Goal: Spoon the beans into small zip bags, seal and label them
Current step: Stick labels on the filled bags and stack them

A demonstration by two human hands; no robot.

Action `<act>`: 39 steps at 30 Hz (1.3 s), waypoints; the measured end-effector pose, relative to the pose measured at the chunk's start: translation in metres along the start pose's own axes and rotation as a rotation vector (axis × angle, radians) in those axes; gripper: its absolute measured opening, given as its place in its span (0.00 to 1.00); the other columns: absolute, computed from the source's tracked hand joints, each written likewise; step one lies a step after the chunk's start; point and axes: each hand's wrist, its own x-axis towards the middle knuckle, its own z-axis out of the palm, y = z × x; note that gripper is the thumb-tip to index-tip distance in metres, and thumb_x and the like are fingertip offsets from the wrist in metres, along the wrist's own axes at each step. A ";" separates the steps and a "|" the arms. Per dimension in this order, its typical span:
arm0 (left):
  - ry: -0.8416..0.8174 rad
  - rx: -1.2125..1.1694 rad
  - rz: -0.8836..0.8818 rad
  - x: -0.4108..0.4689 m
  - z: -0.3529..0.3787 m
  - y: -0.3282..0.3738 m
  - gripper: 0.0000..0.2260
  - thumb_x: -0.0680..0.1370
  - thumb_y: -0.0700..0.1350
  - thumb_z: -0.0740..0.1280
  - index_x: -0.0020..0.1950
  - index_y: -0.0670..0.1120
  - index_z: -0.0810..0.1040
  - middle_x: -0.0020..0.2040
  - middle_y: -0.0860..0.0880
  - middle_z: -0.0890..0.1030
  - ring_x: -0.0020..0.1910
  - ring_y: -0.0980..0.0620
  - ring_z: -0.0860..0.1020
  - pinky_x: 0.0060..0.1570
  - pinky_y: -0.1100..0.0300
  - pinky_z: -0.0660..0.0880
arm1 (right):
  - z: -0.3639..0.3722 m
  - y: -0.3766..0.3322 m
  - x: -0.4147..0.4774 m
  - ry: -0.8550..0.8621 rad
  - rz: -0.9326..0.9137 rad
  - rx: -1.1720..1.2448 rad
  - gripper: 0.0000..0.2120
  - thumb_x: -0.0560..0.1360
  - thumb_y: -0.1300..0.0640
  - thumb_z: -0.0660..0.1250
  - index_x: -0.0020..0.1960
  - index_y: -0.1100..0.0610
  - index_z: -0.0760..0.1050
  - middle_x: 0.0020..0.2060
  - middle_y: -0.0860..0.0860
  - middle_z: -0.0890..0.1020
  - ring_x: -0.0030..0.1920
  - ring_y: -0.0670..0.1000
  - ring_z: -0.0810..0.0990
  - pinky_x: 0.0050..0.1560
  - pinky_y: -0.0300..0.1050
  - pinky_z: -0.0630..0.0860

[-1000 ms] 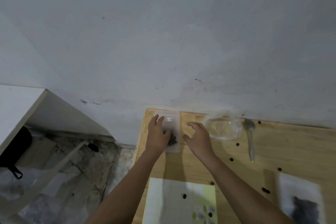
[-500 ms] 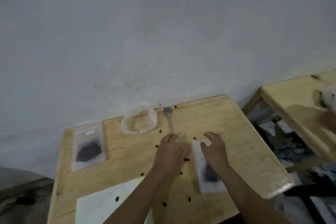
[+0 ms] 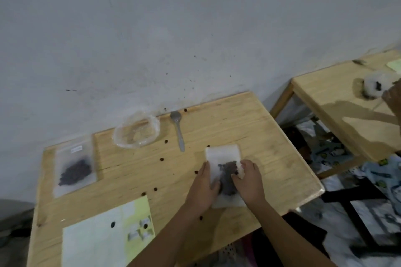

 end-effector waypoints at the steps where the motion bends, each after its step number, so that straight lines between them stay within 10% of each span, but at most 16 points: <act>1: 0.004 0.004 0.007 -0.001 -0.001 0.003 0.31 0.79 0.49 0.62 0.77 0.45 0.50 0.76 0.51 0.56 0.74 0.51 0.59 0.72 0.56 0.60 | 0.000 -0.002 -0.002 0.021 -0.007 0.028 0.20 0.74 0.62 0.67 0.65 0.60 0.68 0.60 0.56 0.71 0.56 0.53 0.73 0.51 0.38 0.68; 4: 0.073 -0.037 0.022 -0.002 -0.002 0.004 0.30 0.79 0.44 0.63 0.77 0.43 0.51 0.76 0.51 0.53 0.75 0.54 0.53 0.66 0.74 0.49 | 0.000 -0.010 -0.006 0.077 -0.049 0.143 0.19 0.73 0.66 0.68 0.63 0.61 0.70 0.59 0.57 0.72 0.49 0.48 0.71 0.48 0.37 0.68; 7: 0.206 -0.134 0.078 -0.007 -0.022 0.010 0.21 0.79 0.38 0.62 0.71 0.46 0.64 0.70 0.49 0.64 0.66 0.53 0.68 0.55 0.83 0.59 | 0.002 -0.028 -0.006 0.072 -0.089 0.229 0.18 0.73 0.65 0.68 0.61 0.59 0.70 0.57 0.56 0.72 0.50 0.48 0.71 0.48 0.39 0.70; 15: 0.412 -0.610 0.000 -0.039 -0.109 -0.024 0.10 0.76 0.39 0.68 0.55 0.51 0.79 0.52 0.52 0.79 0.51 0.50 0.80 0.47 0.57 0.79 | 0.050 -0.098 -0.020 -0.140 -0.287 0.293 0.14 0.73 0.62 0.70 0.58 0.58 0.73 0.53 0.51 0.75 0.50 0.49 0.74 0.49 0.40 0.71; 23: 0.766 -0.757 -0.218 -0.099 -0.156 -0.091 0.11 0.75 0.33 0.68 0.56 0.42 0.79 0.50 0.52 0.80 0.40 0.68 0.79 0.39 0.69 0.77 | 0.115 -0.120 -0.062 -0.439 -0.352 0.262 0.06 0.75 0.63 0.65 0.49 0.55 0.72 0.44 0.50 0.78 0.45 0.47 0.77 0.41 0.32 0.73; 39: 0.908 -0.953 -0.269 -0.124 -0.174 -0.124 0.15 0.76 0.31 0.60 0.57 0.44 0.79 0.50 0.50 0.81 0.55 0.50 0.78 0.54 0.55 0.77 | 0.151 -0.093 -0.081 -0.698 -0.455 -0.110 0.06 0.71 0.67 0.68 0.41 0.57 0.76 0.34 0.48 0.76 0.34 0.44 0.74 0.38 0.35 0.72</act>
